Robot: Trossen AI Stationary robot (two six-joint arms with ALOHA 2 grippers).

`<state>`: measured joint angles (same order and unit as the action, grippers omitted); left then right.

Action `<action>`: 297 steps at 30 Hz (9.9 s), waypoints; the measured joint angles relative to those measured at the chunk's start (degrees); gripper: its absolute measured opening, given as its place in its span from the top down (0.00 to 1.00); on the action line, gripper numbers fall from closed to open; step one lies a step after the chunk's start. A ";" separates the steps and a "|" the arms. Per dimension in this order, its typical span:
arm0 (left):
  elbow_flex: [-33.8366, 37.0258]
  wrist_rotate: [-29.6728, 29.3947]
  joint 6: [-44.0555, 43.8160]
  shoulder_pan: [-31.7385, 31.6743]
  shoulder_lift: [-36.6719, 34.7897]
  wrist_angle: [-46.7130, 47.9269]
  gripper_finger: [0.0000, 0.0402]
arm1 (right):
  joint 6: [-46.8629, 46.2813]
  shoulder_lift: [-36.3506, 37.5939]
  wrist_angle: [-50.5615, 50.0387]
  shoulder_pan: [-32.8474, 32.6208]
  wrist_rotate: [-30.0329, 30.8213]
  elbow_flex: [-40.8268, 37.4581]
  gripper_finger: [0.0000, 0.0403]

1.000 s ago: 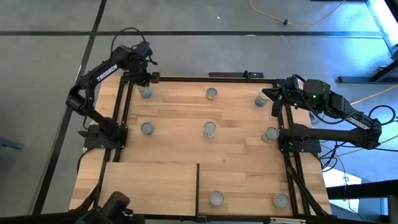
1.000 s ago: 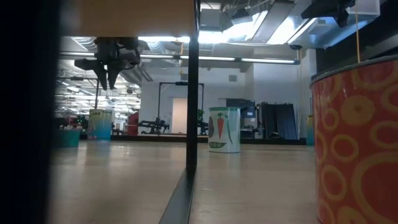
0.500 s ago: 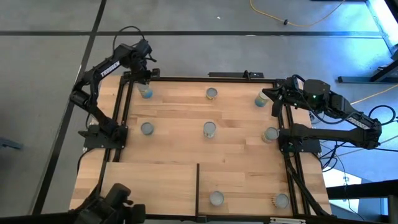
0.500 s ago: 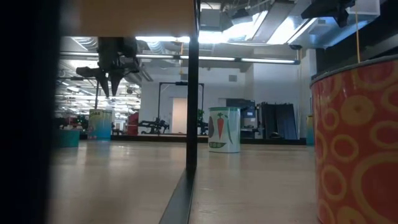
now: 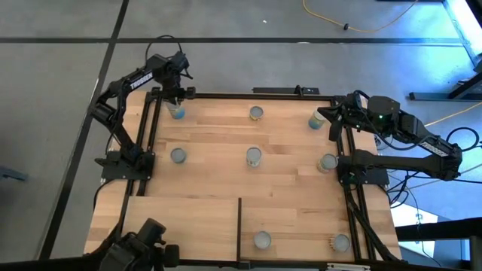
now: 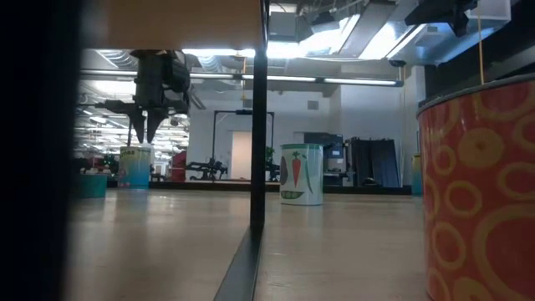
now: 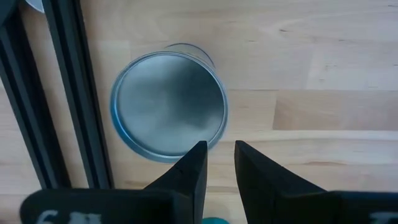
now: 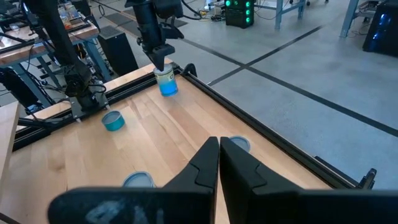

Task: Pick and place cans onto a shelf
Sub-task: Put the canned cherries on the shelf

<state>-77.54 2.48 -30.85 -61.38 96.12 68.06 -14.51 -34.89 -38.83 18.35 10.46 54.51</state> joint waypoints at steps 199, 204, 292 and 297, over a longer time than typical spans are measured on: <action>-36.26 -8.75 4.30 71.26 -15.64 21.88 1.00 | 17.67 0.04 -0.55 0.00 -0.02 0.01 0.96; -30.32 -9.27 1.12 74.96 -18.60 21.89 1.00 | 17.60 0.04 -0.52 0.00 -0.02 0.01 0.96; -17.86 0.71 -35.16 111.02 -17.21 7.66 0.98 | 8.78 -0.48 1.49 0.00 -0.07 -3.22 0.96; -26.04 -12.63 -33.05 111.00 -17.41 11.20 0.99 | 8.65 -0.50 1.66 0.00 -0.10 -3.22 0.96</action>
<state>-103.57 -10.15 -63.90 49.63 78.71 79.26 -5.87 -35.39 -37.17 18.35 10.36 51.29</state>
